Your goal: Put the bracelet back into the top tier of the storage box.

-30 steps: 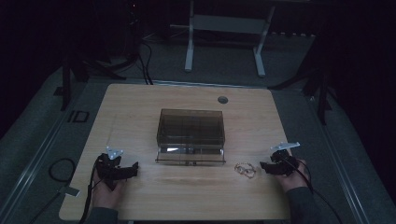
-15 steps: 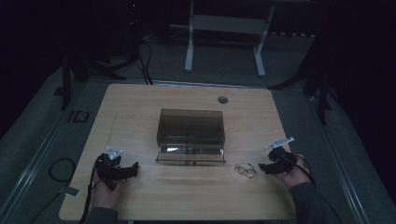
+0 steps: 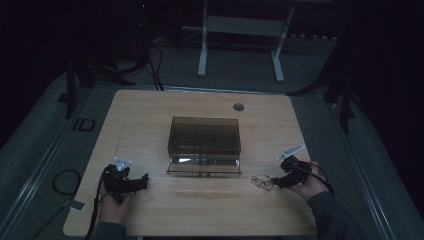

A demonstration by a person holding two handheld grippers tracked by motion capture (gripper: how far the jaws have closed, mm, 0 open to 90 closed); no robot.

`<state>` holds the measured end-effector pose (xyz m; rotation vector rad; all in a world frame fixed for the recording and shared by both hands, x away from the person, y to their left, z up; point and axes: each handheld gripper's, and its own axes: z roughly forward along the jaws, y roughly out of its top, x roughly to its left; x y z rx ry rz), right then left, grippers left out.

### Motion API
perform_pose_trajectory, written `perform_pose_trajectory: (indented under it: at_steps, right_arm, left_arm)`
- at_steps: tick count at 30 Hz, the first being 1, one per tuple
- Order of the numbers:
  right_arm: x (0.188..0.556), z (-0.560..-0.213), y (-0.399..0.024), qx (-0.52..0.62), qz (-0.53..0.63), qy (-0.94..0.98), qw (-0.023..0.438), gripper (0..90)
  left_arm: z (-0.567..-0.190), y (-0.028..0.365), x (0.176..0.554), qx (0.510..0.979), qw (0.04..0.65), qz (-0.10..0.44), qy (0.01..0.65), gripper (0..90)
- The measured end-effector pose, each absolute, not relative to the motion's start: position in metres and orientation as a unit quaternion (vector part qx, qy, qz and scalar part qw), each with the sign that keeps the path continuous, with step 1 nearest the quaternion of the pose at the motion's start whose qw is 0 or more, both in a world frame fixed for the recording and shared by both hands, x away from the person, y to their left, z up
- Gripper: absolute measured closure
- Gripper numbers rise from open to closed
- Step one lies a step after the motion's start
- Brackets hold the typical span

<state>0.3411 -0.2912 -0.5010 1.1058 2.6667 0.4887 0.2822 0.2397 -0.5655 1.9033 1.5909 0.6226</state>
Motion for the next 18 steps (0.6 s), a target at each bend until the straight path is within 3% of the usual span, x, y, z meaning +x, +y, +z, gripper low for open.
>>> perform_pose_trajectory:
  at_steps: [18]
  right_arm:
    - [0.345, -0.501, -0.266, 0.330, 0.112, 0.933, 0.085, 35.6]
  left_arm:
    - [-0.566, 0.240, 0.282, 0.713, 0.288, 0.233, 0.596, 2.3]
